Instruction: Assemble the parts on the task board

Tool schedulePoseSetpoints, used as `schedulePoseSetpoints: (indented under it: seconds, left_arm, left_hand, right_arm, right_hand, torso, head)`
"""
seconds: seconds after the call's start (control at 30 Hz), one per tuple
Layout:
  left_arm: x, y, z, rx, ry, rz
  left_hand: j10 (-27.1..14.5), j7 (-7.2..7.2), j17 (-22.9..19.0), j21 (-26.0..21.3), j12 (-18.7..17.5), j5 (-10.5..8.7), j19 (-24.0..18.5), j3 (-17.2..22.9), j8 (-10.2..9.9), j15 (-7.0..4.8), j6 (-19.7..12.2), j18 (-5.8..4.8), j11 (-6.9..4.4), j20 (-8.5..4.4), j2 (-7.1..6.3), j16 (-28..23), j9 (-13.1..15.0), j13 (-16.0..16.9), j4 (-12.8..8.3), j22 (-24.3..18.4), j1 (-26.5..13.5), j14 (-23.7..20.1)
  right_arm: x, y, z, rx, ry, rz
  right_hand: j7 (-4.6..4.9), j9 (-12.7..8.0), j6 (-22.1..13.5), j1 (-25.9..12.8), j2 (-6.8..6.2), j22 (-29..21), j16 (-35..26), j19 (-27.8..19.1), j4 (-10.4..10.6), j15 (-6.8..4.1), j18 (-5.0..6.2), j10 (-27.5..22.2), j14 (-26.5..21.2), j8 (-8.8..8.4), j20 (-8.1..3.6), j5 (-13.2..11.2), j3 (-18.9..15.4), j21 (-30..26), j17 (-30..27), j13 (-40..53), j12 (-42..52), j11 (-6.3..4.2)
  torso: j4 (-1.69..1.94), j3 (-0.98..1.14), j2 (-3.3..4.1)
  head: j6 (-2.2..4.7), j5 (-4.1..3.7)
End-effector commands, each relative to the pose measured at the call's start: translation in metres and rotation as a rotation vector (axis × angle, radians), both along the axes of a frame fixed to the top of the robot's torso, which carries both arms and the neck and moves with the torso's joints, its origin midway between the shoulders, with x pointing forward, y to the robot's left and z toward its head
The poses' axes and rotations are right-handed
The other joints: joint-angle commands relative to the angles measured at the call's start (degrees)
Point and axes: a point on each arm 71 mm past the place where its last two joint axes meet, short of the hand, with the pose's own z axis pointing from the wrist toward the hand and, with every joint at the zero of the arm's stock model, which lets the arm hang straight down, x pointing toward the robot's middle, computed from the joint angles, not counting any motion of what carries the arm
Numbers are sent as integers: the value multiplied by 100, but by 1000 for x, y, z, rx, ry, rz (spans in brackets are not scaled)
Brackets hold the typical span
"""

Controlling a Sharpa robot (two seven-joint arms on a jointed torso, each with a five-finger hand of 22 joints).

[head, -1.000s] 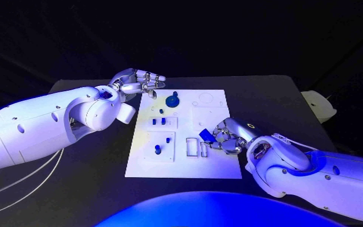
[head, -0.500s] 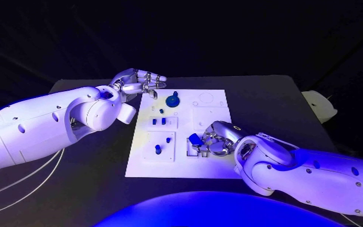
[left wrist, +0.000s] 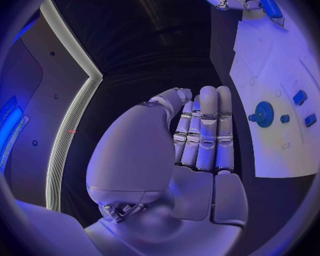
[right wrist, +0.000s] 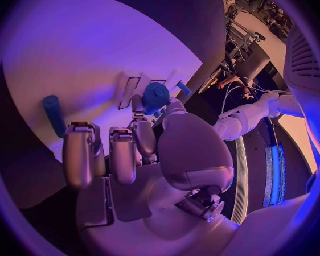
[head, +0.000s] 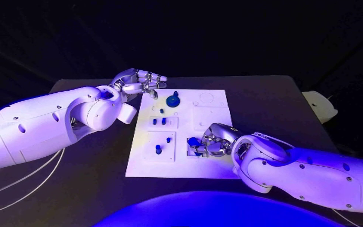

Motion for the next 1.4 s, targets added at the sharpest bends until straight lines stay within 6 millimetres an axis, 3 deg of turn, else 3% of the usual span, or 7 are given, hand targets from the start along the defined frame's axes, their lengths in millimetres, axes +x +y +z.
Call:
schedulePoseSetpoints:
  seconds: [0.03,0.2,0.57,0.63,0.93,1.13,1.4]
  left_arm:
    - [-1,-2,1,-13,2,-18]
    - [-1,-2,1,-13,2,-19]
    - [-1,-2,1,-12,3,-18]
    - [-1,-2,1,-12,4,-18]
    - [-1,-2,1,-12,8,-22]
    - [-1,-1,0,-10,8,-19]
    - [0,-2,0,-11,8,-21]
  left_hand:
    - [-41,2,-6,-30,30,-18,-40,-46,5,19,-29,84,-2,9,3,-27,-4,8,4,-7,-34,-21]
    - [-41,2,-6,-30,30,-18,-40,-46,5,19,-29,84,-2,9,3,-27,-4,8,4,-7,-34,-21]
    - [-46,5,-8,-34,35,-17,-39,-47,4,21,-36,84,0,11,6,-29,-4,8,8,-10,-39,-20]
    - [-46,5,-8,-34,35,-17,-39,-47,4,21,-36,84,0,11,6,-29,-4,8,8,-10,-39,-20]
    - [-53,10,-10,-37,41,-16,-35,-44,4,22,-42,85,2,11,11,-30,-4,8,6,-14,-34,-19]
    - [-55,10,-10,-38,43,-15,-34,-42,5,22,-43,86,2,10,12,-31,-4,8,3,-15,-30,-18]
    - [-55,10,-10,-38,43,-15,-34,-42,5,22,-43,86,2,10,12,-31,-4,8,3,-15,-30,-18]
  right_arm:
    - [-1,1,-2,-12,21,17]
    - [0,2,-2,-12,11,20]
    - [-1,5,1,-4,-20,30]
    - [-1,6,2,-4,-22,36]
    - [-8,4,6,-10,-29,67]
    - [-16,1,12,-17,-28,90]
    - [-16,-3,10,-38,-20,96]
  right_hand:
    - [-3,36,24,-174,19,1252,10,272,2,-31,-66,35,509,25,-28,-230,-111,-21,1083,13,-35,-10]
    - [0,90,6,-489,92,1246,6,263,9,-28,-61,34,507,47,-27,-819,-352,-42,1073,26,-56,-5]
    - [17,154,-47,-998,133,1229,-7,238,13,-15,-49,-12,501,60,-16,-1280,-661,-108,1047,-16,-158,9]
    - [17,159,-50,-1003,160,1229,-5,237,10,-14,-49,-12,502,61,-15,-1243,-660,-108,1052,-13,-159,10]
    - [1,239,-58,-481,314,1239,15,249,-53,-25,-55,25,510,101,-20,-415,-605,-69,1089,52,-132,-4]
    - [-17,287,-58,-71,333,1233,7,241,-112,-37,-51,48,506,128,-30,-223,-554,-89,1073,89,-112,-20]
    - [-24,310,-58,86,319,1237,10,246,-135,-42,-54,62,508,139,-35,-200,-549,-73,1079,113,-95,-26]
  torso:
    - [-2,1,-1]
    - [-2,1,-5]
    - [-4,1,-7]
    - [-3,2,-6]
    - [-6,4,-7]
    - [-11,7,-9]
    - [-3,9,-8]
  head:
    - [0,7]
    - [0,12]
    - [0,3]
    - [0,10]
    - [0,-25]
    - [0,-22]
    - [0,-2]
